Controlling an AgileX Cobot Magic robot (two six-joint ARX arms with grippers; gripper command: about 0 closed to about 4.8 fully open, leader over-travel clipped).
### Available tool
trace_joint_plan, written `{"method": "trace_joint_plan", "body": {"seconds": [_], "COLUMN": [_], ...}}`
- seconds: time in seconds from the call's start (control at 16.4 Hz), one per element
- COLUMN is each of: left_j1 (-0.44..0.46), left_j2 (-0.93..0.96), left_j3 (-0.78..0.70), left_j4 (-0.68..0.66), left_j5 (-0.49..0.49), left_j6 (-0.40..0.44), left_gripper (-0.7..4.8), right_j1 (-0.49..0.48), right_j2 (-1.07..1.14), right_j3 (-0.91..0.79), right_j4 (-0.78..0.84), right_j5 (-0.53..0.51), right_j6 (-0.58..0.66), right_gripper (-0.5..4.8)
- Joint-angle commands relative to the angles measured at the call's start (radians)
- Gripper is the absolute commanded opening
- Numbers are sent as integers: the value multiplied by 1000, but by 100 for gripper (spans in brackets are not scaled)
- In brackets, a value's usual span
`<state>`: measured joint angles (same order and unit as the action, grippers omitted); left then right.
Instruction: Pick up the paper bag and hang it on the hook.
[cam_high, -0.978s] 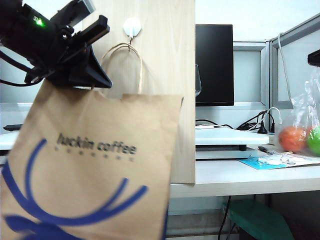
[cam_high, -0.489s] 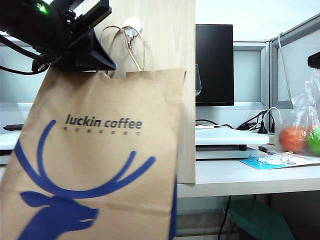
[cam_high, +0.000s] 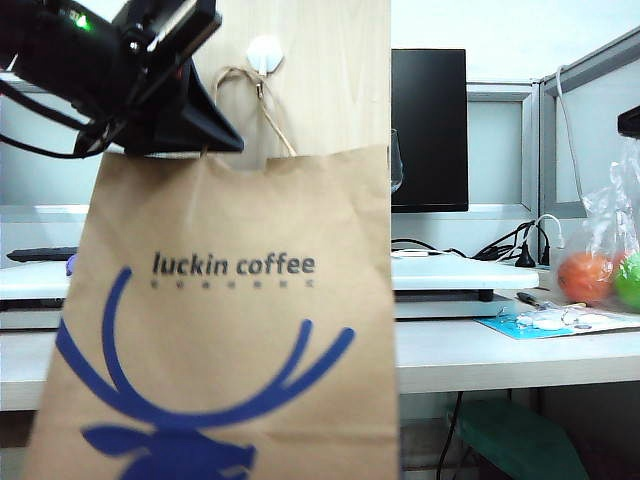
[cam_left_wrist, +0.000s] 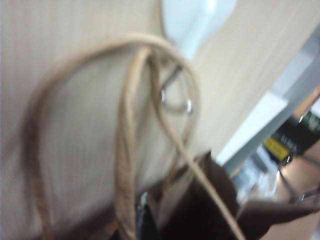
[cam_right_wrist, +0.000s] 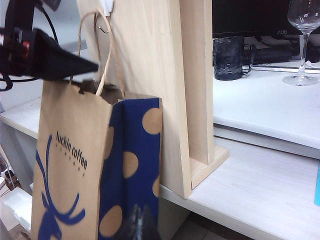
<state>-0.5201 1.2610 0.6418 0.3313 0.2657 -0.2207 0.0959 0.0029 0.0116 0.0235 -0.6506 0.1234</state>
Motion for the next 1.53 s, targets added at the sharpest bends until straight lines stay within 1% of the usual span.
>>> {"method": "trace_joint_plan", "body": {"seconds": [0.06, 0.18, 0.31, 0.37, 0.61, 0.67, 0.79, 0.86, 1.22, 1.41, 1.47, 1.53], "left_j1": [-2, -2, -2, -2, -2, -2, -2, -2, -2, -2, -2, -2], "left_j2": [-2, -2, -5, -21, -53, -53, -51, -51, 14, 36, 36, 36], "left_j3": [6, 6, 6, 3, 0, 0, 0, 0, 0, 0, 0, 0], "left_j4": [-34, -72, -108, -140, -122, -100, -52, -53, -38, -62, -69, -83], "left_j5": [4, 10, 50, 49, 48, 35, -26, -98, -106, -105, -105, -105], "left_j6": [31, 34, 34, 37, 39, 48, 48, 50, 56, 56, 56, 56], "left_gripper": [-5, -5, -5, -5, -5, -5, -5, -5, -5, -2, 19, 141], "right_j1": [0, 0, 0, 0, 0, 0, 0, 0, 0, 0, 0, 0], "right_j2": [0, 0, 0, 0, 0, 0, 0, 0, 0, 0, 0, 0], "right_j3": [-7, -7, -7, -7, -7, -7, -7, -7, -7, -7, -7, -7], "right_j4": [7, 7, 7, 7, 6, 6, 6, 6, 6, 6, 6, 6], "right_j5": [2, 2, 2, 2, 2, 1, 2, 2, 2, 2, 2, 2], "right_j6": [4, 4, 4, 4, 4, 4, 4, 4, 4, 4, 4, 4], "right_gripper": [-1, -1, -1, -1, -1, -1, -1, -1, -1, -1, -1, -1]}}
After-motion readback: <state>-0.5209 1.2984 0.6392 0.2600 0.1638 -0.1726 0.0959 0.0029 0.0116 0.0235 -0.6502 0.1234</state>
